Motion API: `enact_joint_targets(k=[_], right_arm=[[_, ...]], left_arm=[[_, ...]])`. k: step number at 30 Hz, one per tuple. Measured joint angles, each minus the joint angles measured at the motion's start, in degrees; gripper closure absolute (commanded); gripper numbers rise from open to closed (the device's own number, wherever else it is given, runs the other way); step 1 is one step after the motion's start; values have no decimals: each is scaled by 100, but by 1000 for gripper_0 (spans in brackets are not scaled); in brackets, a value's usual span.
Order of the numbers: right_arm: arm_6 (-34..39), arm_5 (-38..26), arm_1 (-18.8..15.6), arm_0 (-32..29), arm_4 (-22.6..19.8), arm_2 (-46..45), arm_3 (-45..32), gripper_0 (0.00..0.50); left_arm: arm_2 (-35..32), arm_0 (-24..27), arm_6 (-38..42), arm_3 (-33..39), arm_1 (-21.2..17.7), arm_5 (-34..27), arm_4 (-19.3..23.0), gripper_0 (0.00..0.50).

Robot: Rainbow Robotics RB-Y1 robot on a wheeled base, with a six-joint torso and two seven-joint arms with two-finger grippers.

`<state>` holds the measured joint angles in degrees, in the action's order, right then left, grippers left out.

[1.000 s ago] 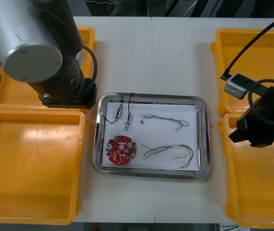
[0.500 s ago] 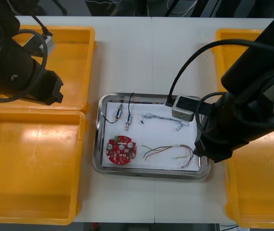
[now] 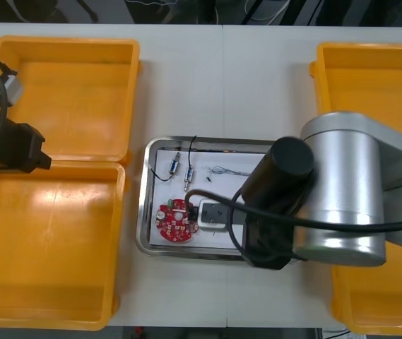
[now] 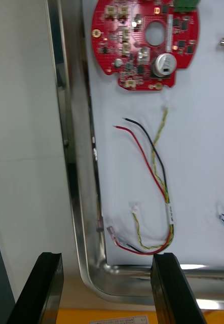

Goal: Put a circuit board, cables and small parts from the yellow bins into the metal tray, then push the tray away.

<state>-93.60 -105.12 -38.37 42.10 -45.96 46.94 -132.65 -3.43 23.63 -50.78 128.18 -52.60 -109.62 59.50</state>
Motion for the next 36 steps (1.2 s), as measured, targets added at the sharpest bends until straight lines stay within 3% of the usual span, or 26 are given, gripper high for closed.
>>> enact_joint_targets(k=[11, 26, 36], right_arm=[[-247, 435, 316, 7, 1006, 1303, 183, 0], [-247, 1467, 659, 6, 1135, 1493, 1613, 0], [-246, 1523, 823, -3, 1181, 1493, 1882, 0]], left_arm=[[-738, -865, -357, 170, -1, 0, -80, 0], [-1127, -1343, -586, 233, -2, 0, -304, 0], [-1141, -1343, -587, 235, -2, 0, -332, 0]])
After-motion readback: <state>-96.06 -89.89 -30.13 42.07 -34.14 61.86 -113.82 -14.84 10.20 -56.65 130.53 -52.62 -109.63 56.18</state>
